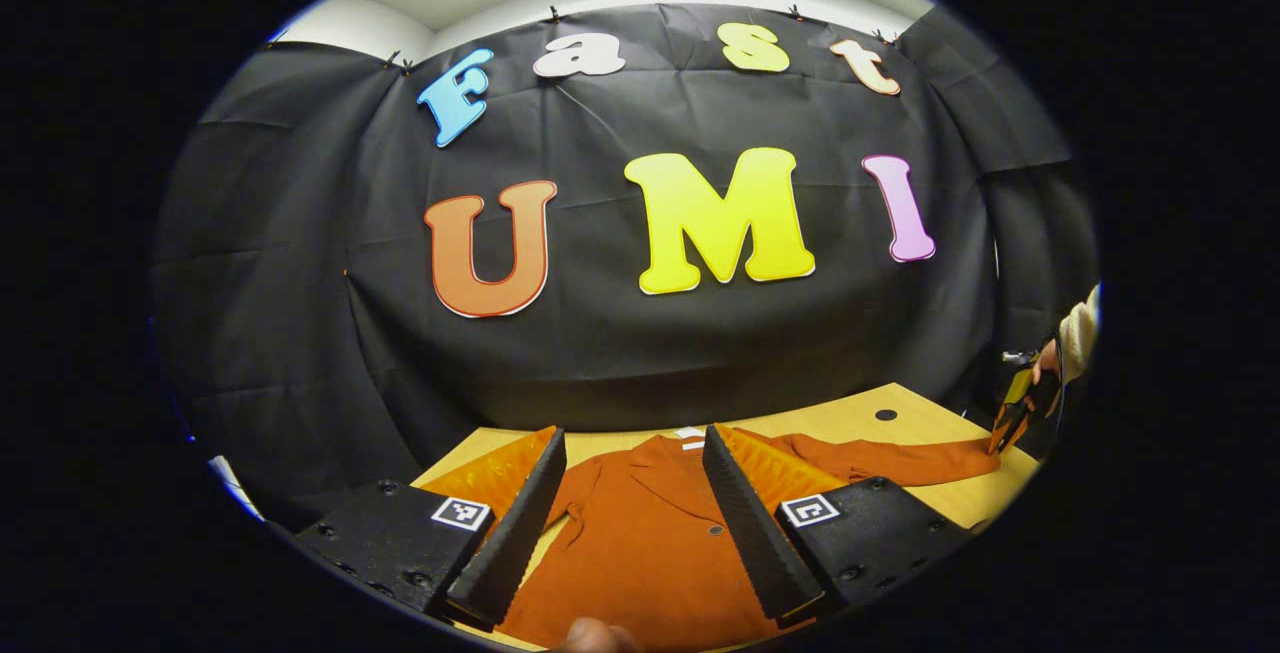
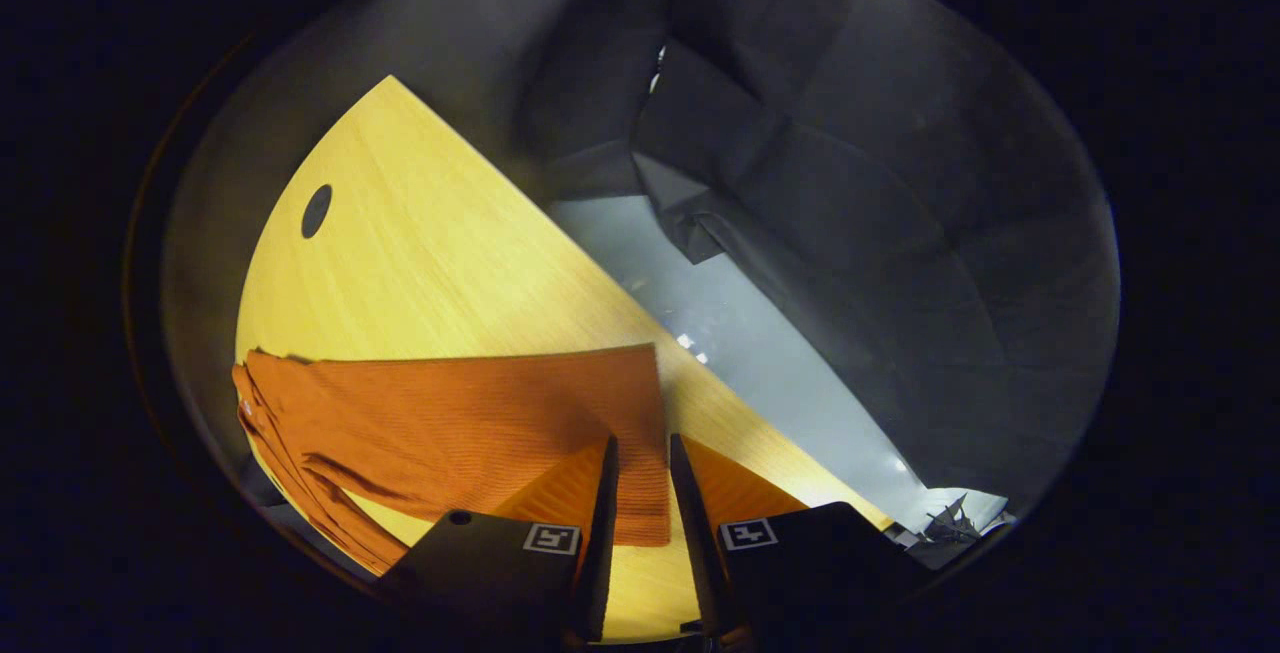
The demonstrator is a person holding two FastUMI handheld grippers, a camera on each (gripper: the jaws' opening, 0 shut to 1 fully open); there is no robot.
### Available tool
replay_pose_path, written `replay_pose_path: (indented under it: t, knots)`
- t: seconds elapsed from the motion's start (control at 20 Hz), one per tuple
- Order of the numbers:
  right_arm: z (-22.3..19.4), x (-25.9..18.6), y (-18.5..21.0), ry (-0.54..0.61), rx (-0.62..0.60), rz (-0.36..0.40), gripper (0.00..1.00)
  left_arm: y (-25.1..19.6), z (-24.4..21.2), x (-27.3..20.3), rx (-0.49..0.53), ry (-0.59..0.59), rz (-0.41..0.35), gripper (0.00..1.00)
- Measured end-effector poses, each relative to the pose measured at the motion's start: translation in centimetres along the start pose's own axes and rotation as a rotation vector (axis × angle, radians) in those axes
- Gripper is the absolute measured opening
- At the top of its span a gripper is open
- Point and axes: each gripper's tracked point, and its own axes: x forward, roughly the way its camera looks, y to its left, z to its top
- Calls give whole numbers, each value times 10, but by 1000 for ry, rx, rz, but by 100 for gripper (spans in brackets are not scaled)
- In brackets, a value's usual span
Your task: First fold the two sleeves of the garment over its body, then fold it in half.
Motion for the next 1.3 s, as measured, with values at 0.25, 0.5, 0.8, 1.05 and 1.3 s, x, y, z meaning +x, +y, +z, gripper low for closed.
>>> replay_pose_path:
  t: [0.25, 0.5, 0.8, 1.05, 1.3]
  knots:
    - [0, -2, 3, 10, 13, 7, 29, 7, -6, -6, -4, 14, -3, 90]
    - [0, 0, -2, 12, -4, -9, 12, 13, -7, -12, -1, 19, -2, 89]
    - [-7, -8, 20, 9, 76, 115, 0, 28, -2, -18, 23, 14, 12, 89]
    - [-3, -50, 29, -72, 1, 118, 0, 43, 2, -17, 15, -8, 28, 89]
    - [-11, -118, 92, -160, -82, 188, 0, 52, 3, -14, 5, -37, 14, 89]
